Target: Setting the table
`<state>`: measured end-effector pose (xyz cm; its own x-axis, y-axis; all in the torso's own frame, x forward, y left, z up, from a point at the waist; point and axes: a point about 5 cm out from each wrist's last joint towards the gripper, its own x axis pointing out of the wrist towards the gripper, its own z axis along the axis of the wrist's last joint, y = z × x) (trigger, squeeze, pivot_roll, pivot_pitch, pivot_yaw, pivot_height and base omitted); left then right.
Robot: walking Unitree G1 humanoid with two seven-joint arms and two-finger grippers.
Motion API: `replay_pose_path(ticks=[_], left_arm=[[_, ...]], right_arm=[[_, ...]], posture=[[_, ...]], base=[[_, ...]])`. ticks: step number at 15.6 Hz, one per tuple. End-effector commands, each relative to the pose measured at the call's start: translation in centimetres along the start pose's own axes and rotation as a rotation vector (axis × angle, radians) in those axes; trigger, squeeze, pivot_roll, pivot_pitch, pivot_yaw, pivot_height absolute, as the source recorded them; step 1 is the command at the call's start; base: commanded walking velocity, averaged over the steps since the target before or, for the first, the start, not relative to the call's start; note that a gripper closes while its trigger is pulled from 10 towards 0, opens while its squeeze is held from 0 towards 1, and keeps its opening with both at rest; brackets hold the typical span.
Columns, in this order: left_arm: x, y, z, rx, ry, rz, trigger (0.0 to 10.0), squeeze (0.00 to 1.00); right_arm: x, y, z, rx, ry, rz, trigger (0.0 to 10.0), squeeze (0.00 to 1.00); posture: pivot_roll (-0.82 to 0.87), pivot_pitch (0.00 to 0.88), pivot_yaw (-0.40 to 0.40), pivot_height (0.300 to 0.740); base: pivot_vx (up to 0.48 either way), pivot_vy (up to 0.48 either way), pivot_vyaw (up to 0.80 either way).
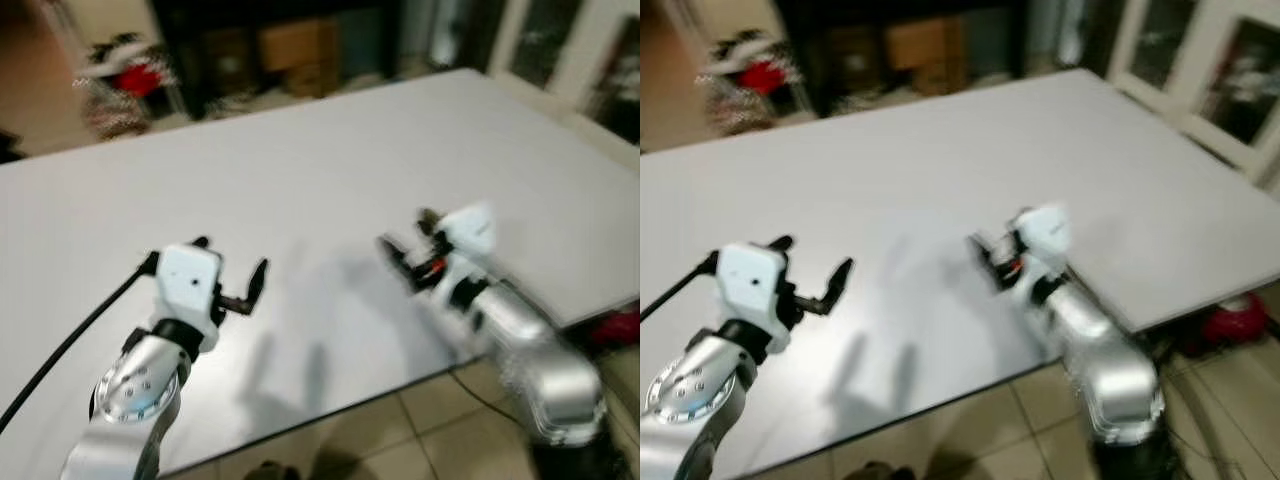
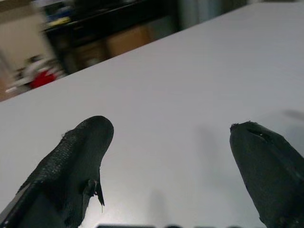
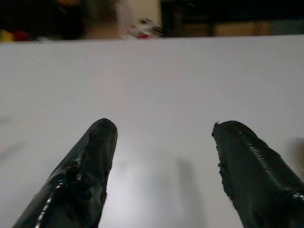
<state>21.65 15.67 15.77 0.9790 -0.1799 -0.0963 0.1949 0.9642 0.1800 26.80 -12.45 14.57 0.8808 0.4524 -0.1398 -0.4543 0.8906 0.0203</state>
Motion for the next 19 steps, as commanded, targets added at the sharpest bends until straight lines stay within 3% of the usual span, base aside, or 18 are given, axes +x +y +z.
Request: replay_pose_path(ticks=[1,5,9,14,19], left_arm=[[-0.3,0.5,0.1,0.026,0.001,0.057,10.0,0.00],[-0.5,0.0,0.0,0.007,0.001,0.092,10.0,0.00],[-0.3,0.3,0.1,0.065,-0.015,0.115,10.0,0.00],[-0.3,-0.1,-0.4,0.048,0.003,0.118,10.0,0.00],[0.3,-0.3,-0.2,0.055,-0.009,0.111,10.0,0.00]], right_arm=[[-0.5,0.6,1.0,0.020,-0.060,-0.003,10.0,1.00],[-0.9,0.4,0.1,0.048,-0.032,-0.036,10.0,1.00],[-1.3,-0.2,-1.2,-0.150,0.054,-0.030,10.0,1.00],[-1.2,-0.4,-1.0,-0.001,-0.002,-0.096,10.0,1.00],[-0.7,0.0,-0.7,0.069,-0.018,-0.059,10.0,1.00]], posture=[[-0.07,0.000,0.100,0.740],[-0.06,0.000,0.093,0.740],[-0.05,0.000,0.079,0.740],[-0.06,0.000,0.079,0.740],[-0.06,0.000,0.081,0.740]], base=[[0.000,0.000,0.80],[0.000,0.000,0.80],[0.000,0.000,0.80],[0.000,0.000,0.80],[0.000,0.000,0.80]])
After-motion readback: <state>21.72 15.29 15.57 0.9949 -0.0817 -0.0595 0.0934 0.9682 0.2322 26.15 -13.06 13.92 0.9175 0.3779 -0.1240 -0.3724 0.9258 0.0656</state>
